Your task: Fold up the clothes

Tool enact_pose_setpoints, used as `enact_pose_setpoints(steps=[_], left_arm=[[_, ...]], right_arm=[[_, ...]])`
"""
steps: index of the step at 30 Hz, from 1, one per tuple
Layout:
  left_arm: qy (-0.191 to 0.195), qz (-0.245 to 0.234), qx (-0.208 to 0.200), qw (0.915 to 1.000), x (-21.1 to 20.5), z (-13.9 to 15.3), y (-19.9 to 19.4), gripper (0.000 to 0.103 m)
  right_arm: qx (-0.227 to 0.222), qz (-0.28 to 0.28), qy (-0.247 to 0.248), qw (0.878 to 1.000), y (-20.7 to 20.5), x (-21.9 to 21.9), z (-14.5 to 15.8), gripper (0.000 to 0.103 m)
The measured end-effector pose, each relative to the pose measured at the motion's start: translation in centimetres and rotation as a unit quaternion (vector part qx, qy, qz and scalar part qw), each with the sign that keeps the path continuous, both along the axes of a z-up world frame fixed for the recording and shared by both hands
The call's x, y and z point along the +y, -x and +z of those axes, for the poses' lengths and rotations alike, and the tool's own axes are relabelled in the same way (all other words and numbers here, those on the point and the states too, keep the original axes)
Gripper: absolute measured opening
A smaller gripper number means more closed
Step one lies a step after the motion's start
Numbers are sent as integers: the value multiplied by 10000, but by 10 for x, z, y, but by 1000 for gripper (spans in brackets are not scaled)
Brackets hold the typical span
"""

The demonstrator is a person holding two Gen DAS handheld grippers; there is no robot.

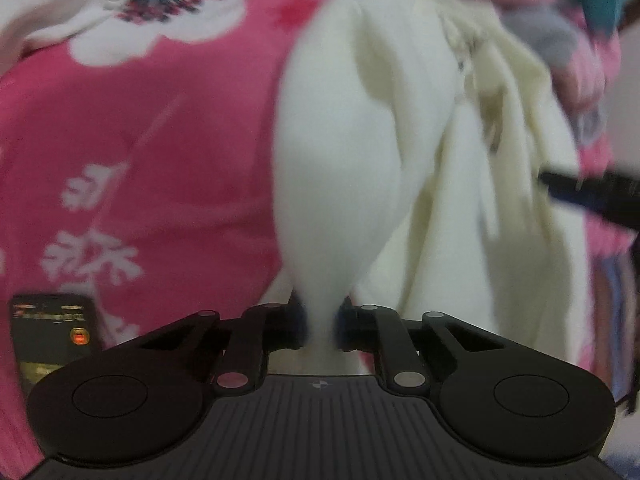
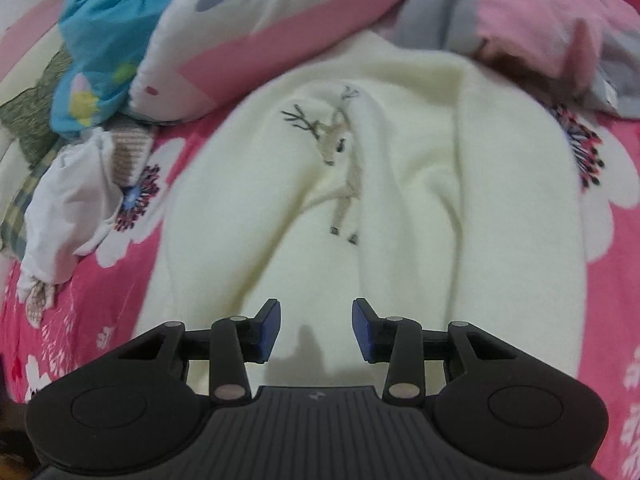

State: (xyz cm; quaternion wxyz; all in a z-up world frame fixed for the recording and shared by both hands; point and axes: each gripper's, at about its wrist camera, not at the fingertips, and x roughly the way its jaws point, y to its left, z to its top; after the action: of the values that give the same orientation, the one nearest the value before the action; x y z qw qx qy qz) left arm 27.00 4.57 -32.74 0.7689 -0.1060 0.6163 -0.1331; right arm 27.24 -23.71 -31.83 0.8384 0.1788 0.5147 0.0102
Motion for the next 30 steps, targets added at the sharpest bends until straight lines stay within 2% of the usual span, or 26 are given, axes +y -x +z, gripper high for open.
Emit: enact_pose_setpoints(steps=[4, 9, 12, 15, 18, 20, 21, 24, 26, 30], left_arm=[[101, 547, -281, 9981, 32, 53, -22, 12], [-423, 689, -941, 9923, 70, 121, -82, 12], [-946, 195, -1200, 9881, 70, 130, -113, 12], [-1464, -301, -1444, 9782, 70, 139, -144, 12], [-2066, -839, -1355, 9654, 64, 119, -156, 13], [-2517, -1270, -1100, 9531, 64, 88, -160, 19], [-2548, -1345, -902, 9533, 68, 70, -160, 21], [-2607, -1441, -341, 9540, 82, 21, -160, 36], [-2377, -1219, -184, 9635, 93, 13, -161, 40], [-1699, -326, -267, 9846, 118, 37, -164, 50]], right_arm=[[30, -171, 105, 9998, 3, -1, 3, 42], [-59, -268, 297, 9992, -2, -2, 12, 42], [-109, -378, 333, 9987, -4, -2, 14, 42], [-115, -454, 358, 9983, -6, -2, 14, 42], [-141, -395, 518, 9978, -7, 2, 13, 42], [-128, -353, 569, 9977, -7, 4, 9, 42], [-109, -338, 569, 9977, -7, 5, 6, 42], [31, -328, 506, 9982, -4, 7, -5, 42], [127, -316, 482, 9983, 0, 8, -10, 42], [269, -287, 364, 9986, 12, 6, -13, 44]])
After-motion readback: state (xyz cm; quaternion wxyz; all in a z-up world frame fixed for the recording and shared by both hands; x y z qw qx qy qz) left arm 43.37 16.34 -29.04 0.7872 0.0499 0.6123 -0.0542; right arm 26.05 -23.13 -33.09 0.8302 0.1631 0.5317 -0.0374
